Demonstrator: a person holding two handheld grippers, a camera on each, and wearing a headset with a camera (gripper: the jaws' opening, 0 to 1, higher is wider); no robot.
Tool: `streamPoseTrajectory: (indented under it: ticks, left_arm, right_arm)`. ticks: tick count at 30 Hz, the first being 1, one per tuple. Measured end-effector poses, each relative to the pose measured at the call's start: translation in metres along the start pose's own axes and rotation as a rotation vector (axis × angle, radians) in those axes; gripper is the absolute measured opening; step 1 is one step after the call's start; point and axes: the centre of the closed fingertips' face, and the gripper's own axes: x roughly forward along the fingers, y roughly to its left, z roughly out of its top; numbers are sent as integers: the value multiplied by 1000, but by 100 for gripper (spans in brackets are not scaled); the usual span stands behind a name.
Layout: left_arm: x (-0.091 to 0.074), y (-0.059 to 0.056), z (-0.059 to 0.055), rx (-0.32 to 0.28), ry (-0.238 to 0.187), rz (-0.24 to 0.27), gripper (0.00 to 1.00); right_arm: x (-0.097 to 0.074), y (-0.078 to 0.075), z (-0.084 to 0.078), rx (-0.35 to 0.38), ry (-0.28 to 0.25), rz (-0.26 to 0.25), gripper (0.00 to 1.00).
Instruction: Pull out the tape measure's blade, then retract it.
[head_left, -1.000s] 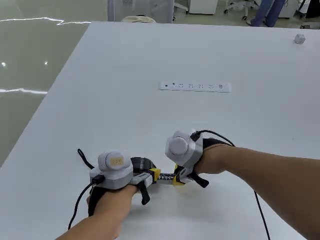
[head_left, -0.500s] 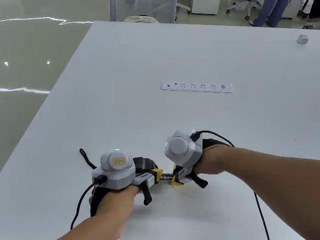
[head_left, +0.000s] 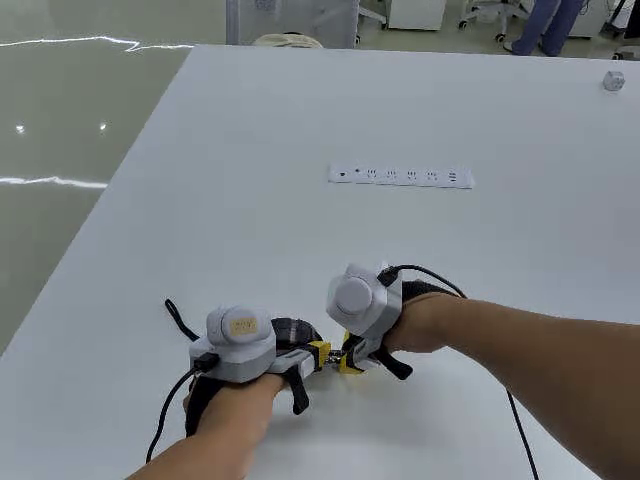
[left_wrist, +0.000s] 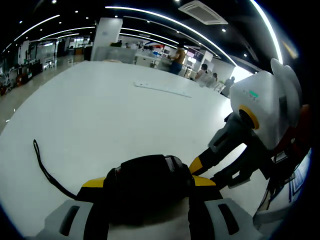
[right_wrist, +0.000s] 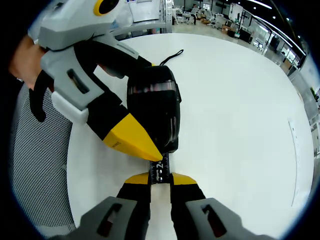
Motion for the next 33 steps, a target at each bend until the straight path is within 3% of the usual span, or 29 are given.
streamPoseTrajectory:
  ticks: [17,24,31,33]
  left_arm:
    - [0,1,0,-9,0,-3,60]
    - [0,1,0,-12,-1,-7,60]
    - [0,1,0,-11,-2,-8,60]
    - [0,1,0,-13,-2,-8,60]
  right_arm:
    - [5,0,12,27,-42,0,14]
    - [4,0,15,2,-93,15,15]
    - [4,1,16,-14,-107,19,16]
    - [6,3,16,-47,-122,35,18]
